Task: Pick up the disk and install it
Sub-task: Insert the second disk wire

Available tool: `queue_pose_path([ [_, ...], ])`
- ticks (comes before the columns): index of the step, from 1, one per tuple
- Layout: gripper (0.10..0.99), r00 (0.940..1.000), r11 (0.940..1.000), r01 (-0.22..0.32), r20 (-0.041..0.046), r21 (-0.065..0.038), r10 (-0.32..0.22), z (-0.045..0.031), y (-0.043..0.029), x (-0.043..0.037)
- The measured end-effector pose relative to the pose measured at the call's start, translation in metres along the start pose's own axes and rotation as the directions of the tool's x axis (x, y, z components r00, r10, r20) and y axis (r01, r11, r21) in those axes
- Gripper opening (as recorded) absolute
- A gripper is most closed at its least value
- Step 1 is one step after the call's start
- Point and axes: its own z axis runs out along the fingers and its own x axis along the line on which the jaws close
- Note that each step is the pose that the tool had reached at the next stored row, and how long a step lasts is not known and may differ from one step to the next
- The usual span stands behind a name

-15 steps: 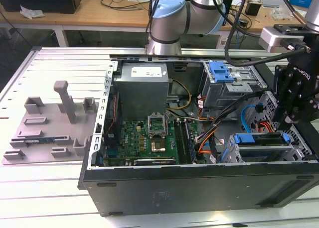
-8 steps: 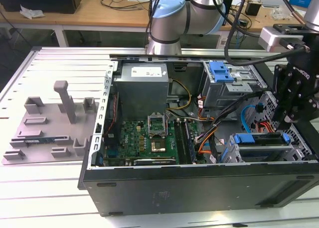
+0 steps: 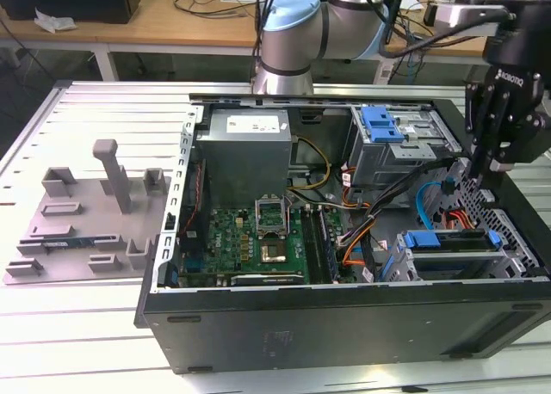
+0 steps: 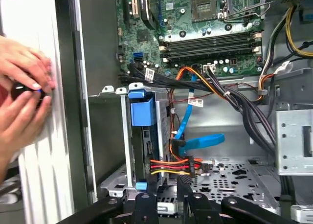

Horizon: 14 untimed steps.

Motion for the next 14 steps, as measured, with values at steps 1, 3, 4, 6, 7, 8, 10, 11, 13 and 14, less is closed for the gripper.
queue_pose_path([
  [1, 0.302, 0.9999, 1.0, 0.001, -0.0155, 0.001, -0.001, -0.0005, 0.001, -0.0021],
  [3, 0.302, 0.9991, 1.0, 0.001, -0.0423, 0.004, -0.001, -0.0017, 0.0034, -0.0056],
  [4, 0.302, 0.9984, 1.0, 0.002, -0.0565, 0.005, -0.001, -0.0024, 0.0052, -0.0081],
  [6, 0.302, 0.9971, 1.0, 0.002, -0.0754, 0.007, -0.002, -0.0038, 0.0083, -0.0133],
  [7, 0.302, 0.9967, 1.0, 0.003, -0.0816, 0.007, -0.002, -0.004, 0.0101, -0.016],
  [8, 0.302, 0.9961, 1.0, 0.003, -0.0886, 0.008, -0.002, -0.0042, 0.0129, -0.0191],
  [10, 0.302, 0.9949, 0.9999, 0.004, -0.1005, 0.009, -0.003, -0.0041, 0.0193, -0.0247],
  [11, 0.302, 0.9944, 0.9999, 0.005, -0.1051, 0.01, -0.004, -0.0036, 0.0221, -0.0262],
  [13, 0.302, 0.9939, 0.9999, 0.007, -0.1105, 0.011, -0.006, 0.0, 0.0279, -0.0285],
  [14, 0.302, 0.9937, 0.9999, 0.009, -0.1116, 0.011, -0.008, 0.0059, 0.0297, -0.0303],
])
